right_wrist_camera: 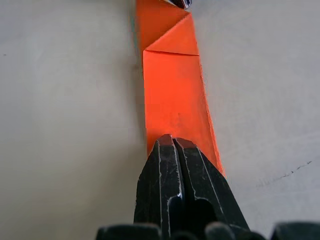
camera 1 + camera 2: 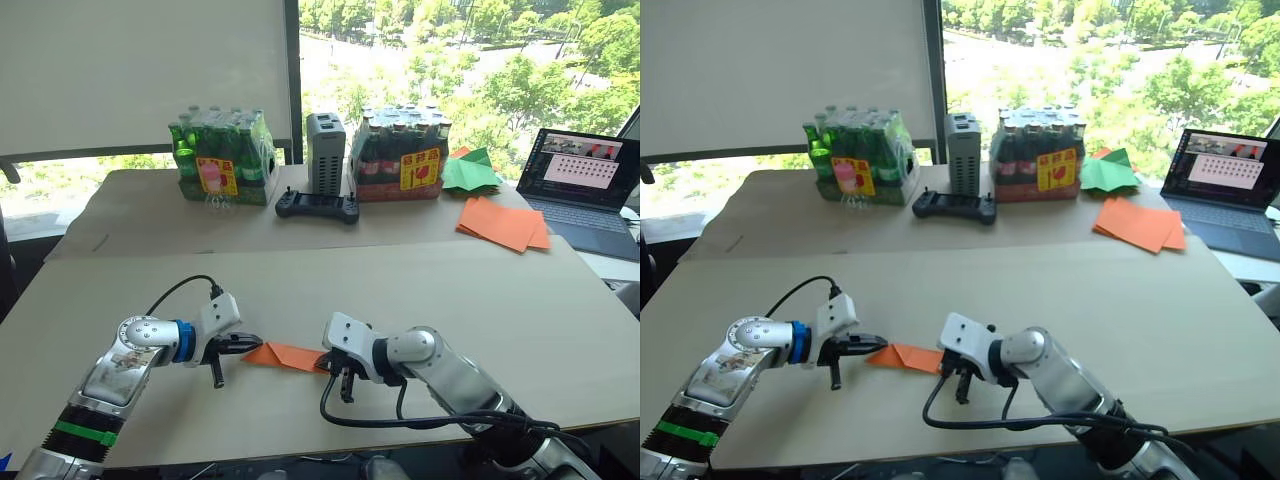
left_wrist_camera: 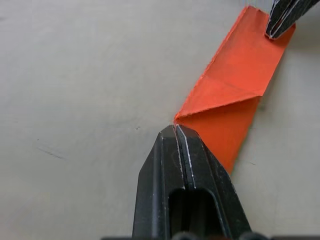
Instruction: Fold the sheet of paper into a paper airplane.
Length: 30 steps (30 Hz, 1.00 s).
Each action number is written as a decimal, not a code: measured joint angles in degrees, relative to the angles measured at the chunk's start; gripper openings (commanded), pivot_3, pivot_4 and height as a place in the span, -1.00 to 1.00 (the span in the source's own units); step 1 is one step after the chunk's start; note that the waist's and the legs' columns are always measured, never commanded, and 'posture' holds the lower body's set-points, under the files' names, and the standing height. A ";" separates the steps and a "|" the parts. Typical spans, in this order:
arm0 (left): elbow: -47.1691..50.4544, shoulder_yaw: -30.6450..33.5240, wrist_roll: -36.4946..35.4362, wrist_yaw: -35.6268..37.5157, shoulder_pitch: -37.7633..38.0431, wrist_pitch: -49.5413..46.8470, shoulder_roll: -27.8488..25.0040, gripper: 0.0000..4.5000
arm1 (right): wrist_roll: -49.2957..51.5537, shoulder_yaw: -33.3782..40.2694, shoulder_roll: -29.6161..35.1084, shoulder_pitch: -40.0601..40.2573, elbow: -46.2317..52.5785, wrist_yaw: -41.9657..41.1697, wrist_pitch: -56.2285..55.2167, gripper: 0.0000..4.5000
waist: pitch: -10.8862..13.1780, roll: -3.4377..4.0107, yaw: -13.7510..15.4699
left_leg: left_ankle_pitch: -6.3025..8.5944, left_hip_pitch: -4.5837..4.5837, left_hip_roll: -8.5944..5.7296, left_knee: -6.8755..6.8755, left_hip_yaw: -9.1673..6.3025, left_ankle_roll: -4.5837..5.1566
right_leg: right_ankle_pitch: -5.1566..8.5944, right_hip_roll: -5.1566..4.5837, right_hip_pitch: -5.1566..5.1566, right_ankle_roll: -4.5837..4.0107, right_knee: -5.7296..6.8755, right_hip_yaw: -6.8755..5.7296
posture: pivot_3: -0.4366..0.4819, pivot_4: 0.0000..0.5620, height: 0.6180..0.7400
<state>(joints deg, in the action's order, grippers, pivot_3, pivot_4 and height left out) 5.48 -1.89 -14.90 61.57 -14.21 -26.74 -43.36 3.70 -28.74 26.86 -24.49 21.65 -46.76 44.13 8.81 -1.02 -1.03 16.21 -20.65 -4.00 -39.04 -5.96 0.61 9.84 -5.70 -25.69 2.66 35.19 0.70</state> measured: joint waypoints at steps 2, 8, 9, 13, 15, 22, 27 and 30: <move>3.42 3.50 -2.62 -0.58 1.75 -2.93 -1.43 -1.00 | 2.10 3.03 -0.82 -0.01 2.91 0.49 1.05 -0.99 | 0.03 -0.04 -0.14 | -0.04 -0.59 -0.04 -0.07 0.02 -0.08 | -0.17 -0.01 -0.64 -0.24 0.05 0.03 | -0.05 -0.47 0.32; 16.31 14.25 -13.57 -2.17 10.87 -13.34 -2.89 -0.49 | 10.00 12.09 -1.01 0.35 13.70 1.05 6.08 -0.17 | 0.11 -0.04 0.04 | 0.07 -0.62 -0.04 -0.03 0.02 0.00 | -0.17 -0.02 -0.59 -0.24 -0.17 -0.01 | -0.05 -0.47 0.32; 17.45 15.05 -14.78 -2.31 12.25 -14.15 -3.09 -0.31 | 11.43 12.60 -0.46 1.12 15.02 0.71 6.62 0.02 | 0.13 -0.05 0.16 | 0.08 -0.61 -0.04 -0.03 0.02 0.00 | -0.16 -0.03 -0.56 -0.24 -0.18 -0.03 | -0.05 -0.47 0.32; 18.86 16.37 -16.97 -3.07 15.42 -15.83 -3.23 0.26 | 15.04 12.82 2.48 4.46 17.60 -0.79 6.64 0.46 | 0.29 -0.11 0.39 | 0.02 -0.54 -0.03 -0.07 0.02 -0.05 | -0.15 -0.03 -0.45 -0.22 -0.16 -0.06 | -0.05 -0.47 0.32; 19.20 16.44 -17.34 -3.74 15.84 -15.81 -3.22 0.58 | 16.48 12.66 3.40 5.80 17.69 -1.76 6.29 0.46 | 0.36 -0.20 0.30 | -0.02 -0.52 0.05 -0.12 0.08 -0.10 | 0.02 0.02 -0.44 0.06 -0.16 -0.06 | -0.05 -0.47 0.32; 19.88 16.09 -19.24 -4.22 16.32 -15.64 -3.24 0.99 | 16.68 8.31 4.94 7.36 13.97 -3.23 1.12 0.46 | 0.37 -0.21 0.05 | -0.05 -0.46 0.39 -0.13 0.29 -0.16 | -0.05 0.32 -0.46 -0.06 -0.13 -0.05 | -0.05 -0.47 0.32; 20.00 15.48 -19.29 -3.76 17.12 -15.57 -3.65 0.99 | 13.92 4.86 3.40 6.44 7.88 -2.80 -3.00 0.46 | 0.39 -0.24 0.04 | -0.05 -0.46 0.45 -0.13 0.36 -0.18 | -0.31 0.37 -0.46 -0.49 -0.15 -0.02 | -0.05 -0.47 0.32; 20.15 15.40 -19.37 -3.74 17.13 -15.54 -3.64 0.99 | 11.57 3.41 1.71 4.65 3.43 -1.86 -5.13 0.46 | 0.39 -0.25 0.10 | -0.08 -0.46 0.45 -0.13 0.36 -0.22 | -0.33 0.38 -0.46 -0.51 -0.15 -0.02 | -0.05 -0.47 0.32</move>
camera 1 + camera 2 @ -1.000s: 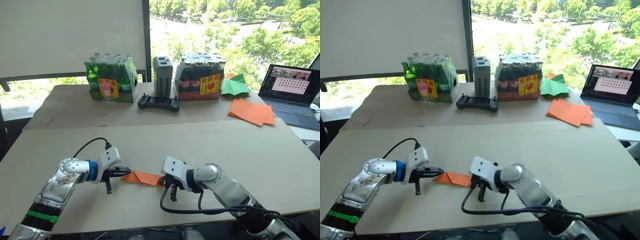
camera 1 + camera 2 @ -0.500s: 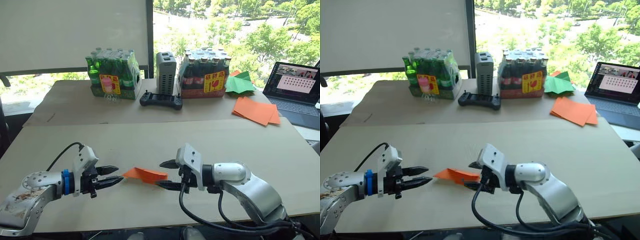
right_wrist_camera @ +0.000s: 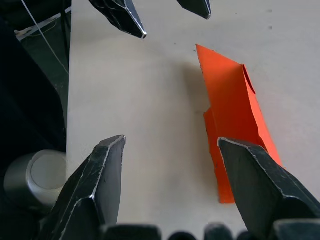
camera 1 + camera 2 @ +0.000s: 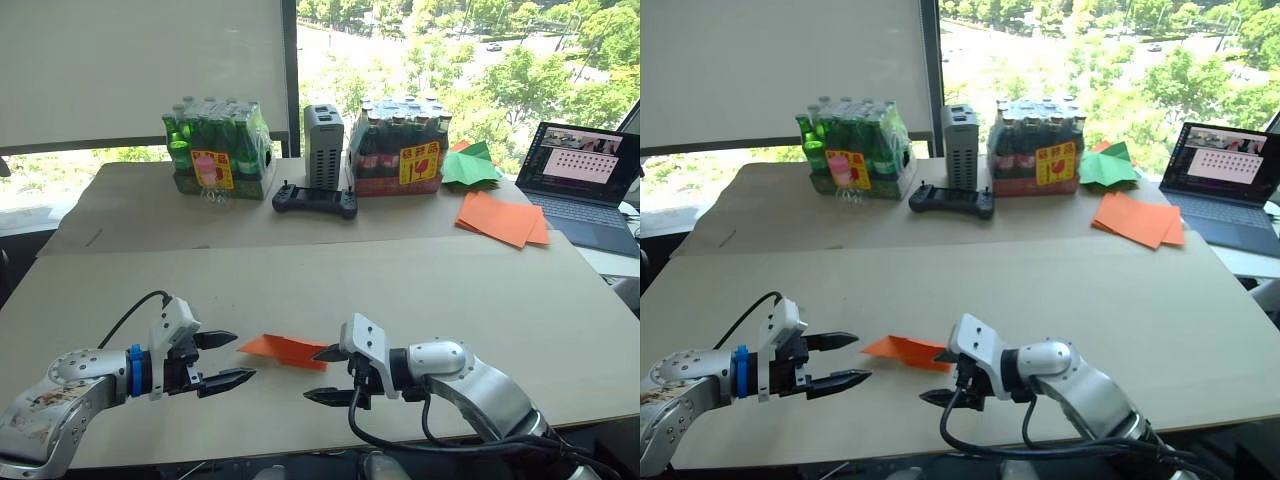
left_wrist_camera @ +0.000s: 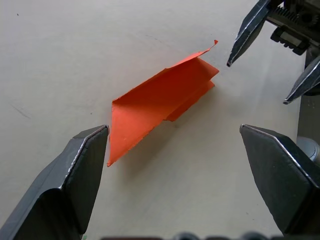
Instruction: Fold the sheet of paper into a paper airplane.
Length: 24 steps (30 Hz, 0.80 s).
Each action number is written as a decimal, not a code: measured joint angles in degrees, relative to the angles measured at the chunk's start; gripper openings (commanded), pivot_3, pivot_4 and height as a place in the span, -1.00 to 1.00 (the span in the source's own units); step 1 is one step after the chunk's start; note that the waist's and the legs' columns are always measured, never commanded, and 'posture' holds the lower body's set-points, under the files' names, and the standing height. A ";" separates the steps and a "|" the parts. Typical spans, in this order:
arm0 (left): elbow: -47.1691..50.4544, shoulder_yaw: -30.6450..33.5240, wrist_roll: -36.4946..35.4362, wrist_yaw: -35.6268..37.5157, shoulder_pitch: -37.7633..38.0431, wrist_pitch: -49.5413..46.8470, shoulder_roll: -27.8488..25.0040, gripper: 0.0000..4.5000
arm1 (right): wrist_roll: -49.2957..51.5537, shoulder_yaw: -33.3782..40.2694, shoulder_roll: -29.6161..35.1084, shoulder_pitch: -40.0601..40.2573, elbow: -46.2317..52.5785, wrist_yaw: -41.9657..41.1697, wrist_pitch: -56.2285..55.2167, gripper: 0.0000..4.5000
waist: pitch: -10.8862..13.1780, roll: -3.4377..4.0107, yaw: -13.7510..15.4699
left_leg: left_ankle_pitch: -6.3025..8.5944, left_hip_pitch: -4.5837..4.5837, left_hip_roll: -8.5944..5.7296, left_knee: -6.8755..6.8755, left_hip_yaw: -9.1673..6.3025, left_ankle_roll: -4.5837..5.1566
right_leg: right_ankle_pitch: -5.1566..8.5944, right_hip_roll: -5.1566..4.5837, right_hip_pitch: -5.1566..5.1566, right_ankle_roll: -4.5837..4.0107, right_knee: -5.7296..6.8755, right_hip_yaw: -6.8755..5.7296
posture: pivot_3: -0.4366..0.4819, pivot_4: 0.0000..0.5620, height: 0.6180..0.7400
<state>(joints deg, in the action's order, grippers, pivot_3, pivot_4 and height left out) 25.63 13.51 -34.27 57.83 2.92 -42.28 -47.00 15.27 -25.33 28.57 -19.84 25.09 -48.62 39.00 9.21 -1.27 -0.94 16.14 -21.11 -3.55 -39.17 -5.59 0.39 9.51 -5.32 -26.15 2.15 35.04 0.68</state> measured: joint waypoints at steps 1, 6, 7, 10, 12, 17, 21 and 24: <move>0.09 -0.11 -0.02 -0.01 0.01 0.00 0.00 0.99 | -0.74 -0.09 -0.58 -0.58 -1.56 0.46 -0.51 0.46 | 0.00 0.00 0.01 | 0.00 0.00 0.00 0.00 0.00 0.00 | 0.00 0.00 0.00 -0.01 0.00 0.00 | -0.05 -0.47 0.32; 0.74 -0.85 -0.46 -0.17 -0.05 0.02 0.01 0.99 | -1.82 0.89 -3.66 -2.39 -8.13 2.62 -1.67 0.46 | 0.01 -0.01 0.04 | -0.01 -0.01 0.00 0.01 -0.01 -0.02 | -0.05 0.02 -0.02 -0.09 0.01 0.02 | -0.05 -0.47 0.32; 0.74 -0.86 -0.60 -0.30 -0.05 0.02 0.01 0.99 | -1.00 2.13 -4.68 -2.62 -9.16 2.67 -1.49 0.46 | 0.01 -0.02 0.04 | -0.01 -0.01 0.00 0.00 -0.01 -0.02 | -0.06 0.02 -0.02 -0.10 0.01 0.02 | -0.05 -0.47 0.32; 0.74 -0.94 -1.02 -0.59 -0.43 0.05 0.01 0.99 | 1.21 5.74 -6.50 -5.19 -10.03 2.73 -0.64 0.46 | 0.02 -0.01 0.03 | -0.01 0.00 0.03 0.00 -0.01 -0.03 | -0.09 0.06 -0.02 -0.14 0.01 0.02 | -0.05 -0.47 0.32; 0.74 -0.96 -1.12 -0.74 -0.42 0.06 0.02 0.99 | 1.72 6.46 -6.58 -5.59 -10.08 2.73 -0.39 0.46 | 0.02 -0.01 0.01 | -0.01 0.00 0.04 0.01 -0.01 -0.03 | -0.09 0.08 -0.03 -0.14 0.02 0.02 | -0.05 -0.47 0.32; 0.74 -0.96 -1.70 -1.15 -0.44 0.83 0.21 0.99 | 1.69 6.11 -5.92 -5.82 -10.00 2.32 0.48 0.46 | 0.02 -0.01 0.01 | -0.01 0.00 0.03 0.01 0.00 -0.04 | -0.09 0.07 -0.03 -0.15 0.03 0.03 | -0.05 -0.47 0.32; 0.64 -0.96 -1.76 -1.46 -0.49 1.21 0.22 0.99 | -1.14 4.37 -4.29 -6.22 -9.83 1.71 -2.46 0.46 | 0.02 -0.01 -0.04 | -0.01 0.00 0.04 0.01 0.02 -0.04 | -0.09 0.08 -0.04 -0.15 0.04 0.03 | -0.05 -0.47 0.32; 0.63 -0.97 -1.84 -1.87 -0.98 1.24 0.24 0.99 | -2.56 3.66 -4.55 -7.12 -10.13 1.56 -4.44 0.46 | 0.02 -0.01 -0.12 | -0.02 0.00 0.06 0.01 0.02 -0.05 | -0.10 0.10 -0.04 -0.16 0.04 0.03 | -0.05 -0.47 0.32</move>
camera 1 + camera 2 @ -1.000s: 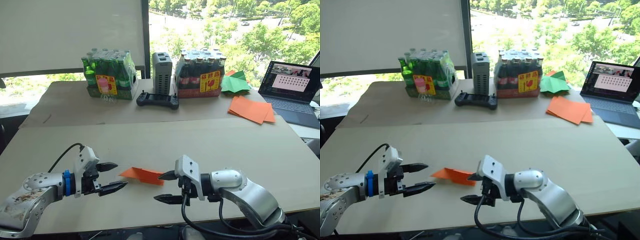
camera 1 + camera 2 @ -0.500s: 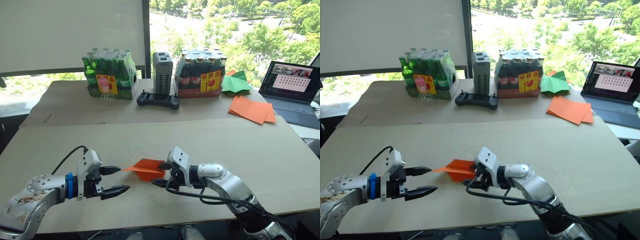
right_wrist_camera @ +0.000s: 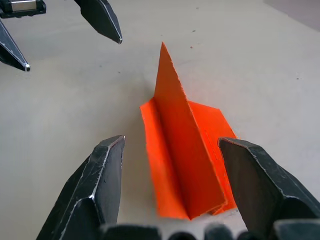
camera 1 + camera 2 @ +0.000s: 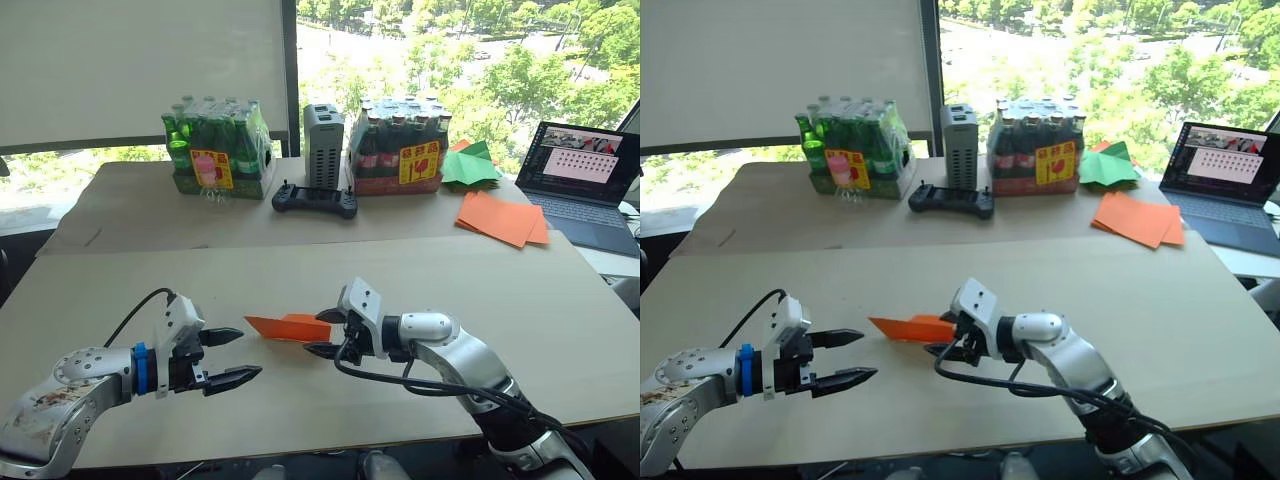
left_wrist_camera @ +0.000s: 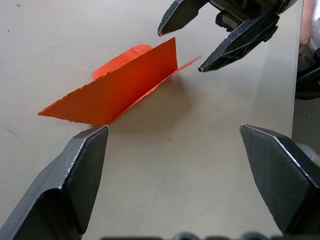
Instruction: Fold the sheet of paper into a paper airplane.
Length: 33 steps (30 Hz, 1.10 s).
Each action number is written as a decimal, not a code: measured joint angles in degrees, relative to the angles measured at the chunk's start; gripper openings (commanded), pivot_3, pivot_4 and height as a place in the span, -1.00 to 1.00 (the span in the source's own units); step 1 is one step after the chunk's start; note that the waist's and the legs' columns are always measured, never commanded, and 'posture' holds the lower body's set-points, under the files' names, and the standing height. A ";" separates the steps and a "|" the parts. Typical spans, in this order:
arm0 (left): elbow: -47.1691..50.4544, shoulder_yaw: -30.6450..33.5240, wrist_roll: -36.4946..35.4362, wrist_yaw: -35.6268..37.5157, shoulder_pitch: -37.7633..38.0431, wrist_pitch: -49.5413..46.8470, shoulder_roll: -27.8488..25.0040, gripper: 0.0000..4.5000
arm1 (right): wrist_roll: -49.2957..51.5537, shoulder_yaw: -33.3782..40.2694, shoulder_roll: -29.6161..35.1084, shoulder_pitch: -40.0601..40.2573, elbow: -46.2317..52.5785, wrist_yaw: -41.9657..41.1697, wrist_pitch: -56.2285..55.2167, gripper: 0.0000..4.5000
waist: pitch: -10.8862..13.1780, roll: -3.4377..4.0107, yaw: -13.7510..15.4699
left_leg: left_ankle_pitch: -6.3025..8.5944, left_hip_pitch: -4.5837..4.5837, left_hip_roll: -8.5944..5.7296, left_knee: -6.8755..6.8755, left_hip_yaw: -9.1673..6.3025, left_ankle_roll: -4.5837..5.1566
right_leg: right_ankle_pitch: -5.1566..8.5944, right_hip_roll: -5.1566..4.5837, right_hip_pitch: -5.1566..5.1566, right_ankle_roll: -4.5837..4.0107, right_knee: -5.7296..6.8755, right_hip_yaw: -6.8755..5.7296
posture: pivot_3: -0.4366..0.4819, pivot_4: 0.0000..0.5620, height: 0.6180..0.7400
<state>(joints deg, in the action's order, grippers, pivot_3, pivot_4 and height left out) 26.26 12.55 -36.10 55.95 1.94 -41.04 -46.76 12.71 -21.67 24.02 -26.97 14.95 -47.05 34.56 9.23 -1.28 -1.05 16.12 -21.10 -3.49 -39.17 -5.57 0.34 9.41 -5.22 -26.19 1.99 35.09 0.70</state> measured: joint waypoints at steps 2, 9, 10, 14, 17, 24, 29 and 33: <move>0.01 -0.01 -0.03 -0.35 -0.35 0.00 0.05 0.99 | -0.16 0.02 -0.29 -1.22 -1.29 -0.32 -0.42 0.46 | 0.00 0.00 0.02 | -0.01 0.00 -0.01 0.00 0.00 -0.01 | -0.01 -0.01 0.00 -0.02 0.00 0.00 | -0.05 -0.47 0.32; 0.32 -0.25 -0.10 -1.54 -0.67 -0.14 0.36 0.99 | -1.72 -0.39 -0.39 -2.50 -6.12 -1.63 -3.68 0.46 | 0.00 0.00 0.04 | -0.01 0.00 -0.02 0.00 0.00 -0.01 | -0.02 -0.02 0.00 -0.03 0.00 0.00 | -0.05 -0.47 0.32; 0.60 -0.25 -0.14 -1.76 -0.67 -0.21 0.54 0.99 | -2.23 -0.55 -0.39 -2.50 -6.70 -1.75 -4.25 0.46 | 0.00 0.00 0.04 | -0.01 0.00 -0.02 0.00 0.00 -0.01 | -0.02 -0.02 0.00 -0.03 0.00 0.00 | -0.05 -0.47 0.32; 2.40 -0.73 -0.42 -2.85 -0.53 -0.32 1.16 0.99 | -3.73 -1.63 -0.47 -2.50 -9.07 -2.58 -6.50 0.46 | 0.00 0.00 0.04 | -0.01 0.00 -0.01 0.00 0.00 -0.02 | -0.02 -0.01 0.00 -0.03 0.01 0.01 | -0.05 -0.47 0.32; 2.77 -1.21 -0.64 -3.16 -0.15 -0.35 1.16 1.00 | -5.34 -2.61 -0.53 -2.52 -10.53 -2.90 -7.27 0.15 | 0.00 0.00 -0.03 | -0.01 0.01 -0.01 0.00 0.01 -0.02 | -0.03 0.00 0.00 -0.04 0.02 0.01 | -0.05 -0.47 0.32; 2.79 -1.24 -1.32 -3.22 0.21 -0.34 1.15 1.00 | -8.13 -2.94 -0.54 -2.52 -12.95 -3.31 -8.64 -0.94 | 0.00 0.00 0.02 | -0.02 0.01 -0.02 0.00 0.01 -0.03 | -0.03 0.00 0.00 -0.05 0.02 0.01 | -0.05 -0.47 0.32; 2.77 -1.24 -1.42 -3.28 0.10 -0.32 1.15 1.00 | -9.18 -2.99 -0.86 -2.51 -13.02 -3.51 -9.03 -0.98 | 0.00 0.00 0.02 | -0.02 0.01 -0.01 -0.01 0.01 -0.04 | -0.03 0.00 0.00 -0.05 0.03 0.02 | -0.05 -0.47 0.32; 2.77 -1.22 -2.36 -4.20 -1.90 -0.33 2.01 1.00 | -8.54 -1.00 -1.60 -2.50 -12.10 -2.43 -7.37 -0.98 | 0.00 0.00 0.08 | -0.03 0.00 -0.02 -0.01 0.01 -0.04 | -0.04 -0.01 0.00 -0.05 0.03 0.02 | -0.05 -0.47 0.32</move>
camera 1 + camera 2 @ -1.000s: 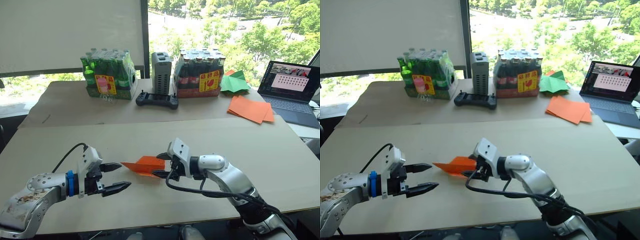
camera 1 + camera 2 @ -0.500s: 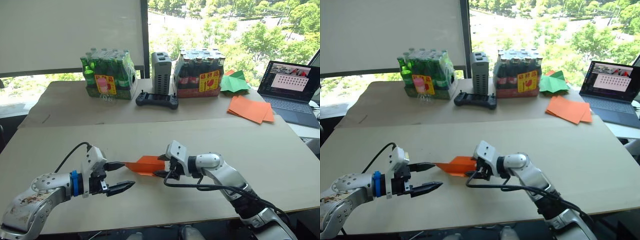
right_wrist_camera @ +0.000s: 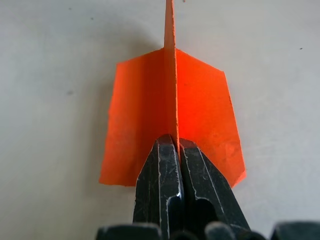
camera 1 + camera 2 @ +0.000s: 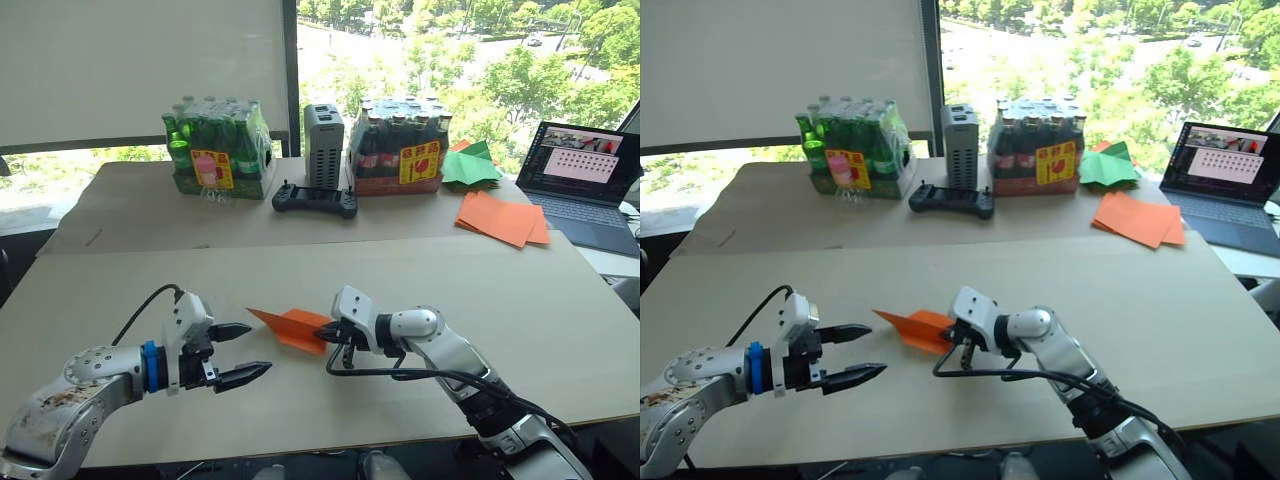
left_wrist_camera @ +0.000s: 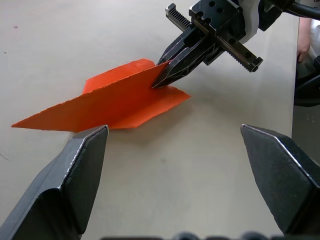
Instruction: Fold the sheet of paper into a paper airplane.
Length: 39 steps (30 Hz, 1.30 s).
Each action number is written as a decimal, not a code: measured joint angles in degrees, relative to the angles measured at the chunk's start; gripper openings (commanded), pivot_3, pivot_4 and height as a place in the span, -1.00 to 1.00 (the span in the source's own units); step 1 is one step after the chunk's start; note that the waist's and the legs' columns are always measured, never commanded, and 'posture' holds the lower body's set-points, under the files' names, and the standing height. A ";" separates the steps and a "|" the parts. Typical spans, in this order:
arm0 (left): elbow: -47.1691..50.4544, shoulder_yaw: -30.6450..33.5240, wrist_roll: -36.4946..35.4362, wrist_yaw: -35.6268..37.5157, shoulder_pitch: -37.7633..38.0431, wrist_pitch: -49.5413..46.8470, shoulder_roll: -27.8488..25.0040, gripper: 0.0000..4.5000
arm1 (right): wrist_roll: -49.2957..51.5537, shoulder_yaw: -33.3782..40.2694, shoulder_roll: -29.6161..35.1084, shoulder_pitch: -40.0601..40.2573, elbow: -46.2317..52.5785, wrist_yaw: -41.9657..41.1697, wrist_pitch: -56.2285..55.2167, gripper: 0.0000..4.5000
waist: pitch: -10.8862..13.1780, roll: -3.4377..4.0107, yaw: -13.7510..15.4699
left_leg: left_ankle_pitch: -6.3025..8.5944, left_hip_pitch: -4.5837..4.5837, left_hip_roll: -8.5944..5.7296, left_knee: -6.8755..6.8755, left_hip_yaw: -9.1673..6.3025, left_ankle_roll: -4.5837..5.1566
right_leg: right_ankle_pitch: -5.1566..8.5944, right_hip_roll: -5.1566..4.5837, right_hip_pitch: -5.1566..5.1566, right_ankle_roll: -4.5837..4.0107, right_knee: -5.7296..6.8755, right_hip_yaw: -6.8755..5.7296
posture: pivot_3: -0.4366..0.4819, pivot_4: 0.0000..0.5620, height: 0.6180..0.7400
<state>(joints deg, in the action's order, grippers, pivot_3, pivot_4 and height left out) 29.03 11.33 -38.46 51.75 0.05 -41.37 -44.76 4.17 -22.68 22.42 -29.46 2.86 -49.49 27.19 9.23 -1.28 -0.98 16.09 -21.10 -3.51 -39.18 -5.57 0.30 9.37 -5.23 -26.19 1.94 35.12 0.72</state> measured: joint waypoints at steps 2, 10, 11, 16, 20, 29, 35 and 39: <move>0.00 0.03 -0.39 -1.55 -1.86 -0.22 0.94 1.00 | 1.87 3.45 -0.78 -0.09 1.63 1.62 2.49 -0.98 | 0.00 0.00 0.17 | 0.00 -0.01 -0.01 -0.01 -0.01 0.00 | -0.01 -0.01 0.01 0.00 0.00 0.00 | -0.05 -0.47 0.32; 0.49 -0.41 -1.77 -11.70 -11.16 -0.18 8.02 1.00 | 0.93 21.24 0.66 -2.17 5.01 19.99 15.25 -0.98 | -0.01 -0.02 0.43 | -0.01 -0.03 -0.13 -0.07 -0.01 -0.02 | -0.05 -0.09 0.00 0.00 0.07 0.03 | -0.05 -0.47 0.32; 0.69 -0.90 -1.57 -12.83 -11.40 -0.17 8.80 1.00 | 0.08 22.93 0.80 -2.17 4.82 22.70 17.21 -0.98 | -0.01 -0.02 0.42 | -0.01 -0.04 -0.14 -0.07 0.00 -0.02 | -0.05 -0.10 -0.02 0.00 0.10 0.06 | -0.05 -0.47 0.32; 1.95 -3.65 -1.15 -16.54 -13.06 -0.17 11.83 1.00 | -1.67 30.29 0.81 -1.93 4.77 31.77 25.91 -0.98 | -0.01 -0.02 0.02 | 0.00 -0.04 -0.07 -0.07 0.16 0.00 | -0.07 -0.06 -0.03 -0.04 0.13 0.12 | -0.05 -0.47 0.32; 1.97 -5.08 -1.16 -16.92 -13.10 -0.17 12.35 1.00 | -1.89 30.52 1.80 -0.83 3.79 33.28 26.94 -0.98 | -0.01 -0.02 -0.07 | -0.01 -0.02 -0.01 -0.08 0.71 0.01 | -0.10 -0.01 -0.02 -0.05 0.13 0.13 | -0.05 -0.47 0.32; 4.07 -7.36 -3.89 -10.98 -12.32 -1.34 7.60 1.00 | -1.19 30.54 2.40 2.66 -0.49 33.56 27.03 -0.98 | 0.00 -0.02 -0.11 | 0.02 -0.01 0.10 -0.12 0.96 0.08 | -0.11 0.04 0.03 -0.02 0.10 0.23 | -0.05 -0.47 0.32; 3.99 -7.35 -4.42 -11.02 -13.01 -1.33 7.59 1.00 | -0.64 30.65 2.40 2.57 -1.11 33.86 26.92 -0.98 | -0.01 -0.02 -0.01 | 0.02 0.00 0.10 -0.15 0.97 0.08 | -0.12 0.04 0.05 -0.01 0.10 0.23 | -0.05 -0.47 0.32; 3.94 -7.29 -4.64 -11.03 -13.87 -1.46 7.35 1.00 | -0.50 31.30 2.40 2.54 -1.18 34.85 26.66 -0.27 | 0.00 -0.02 0.00 | 0.02 -0.01 0.10 -0.16 0.98 0.08 | -0.13 0.05 0.04 0.00 0.10 0.23 | -0.05 -0.47 0.32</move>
<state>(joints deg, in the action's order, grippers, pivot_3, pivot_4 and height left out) 32.97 4.04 -43.10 40.72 -13.82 -42.83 -37.41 3.67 8.63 24.82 -26.93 1.68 -14.64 53.85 9.22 -1.30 -0.98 16.11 -21.12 -3.41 -39.34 -4.59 0.38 9.24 -5.18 -26.15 1.93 35.22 0.95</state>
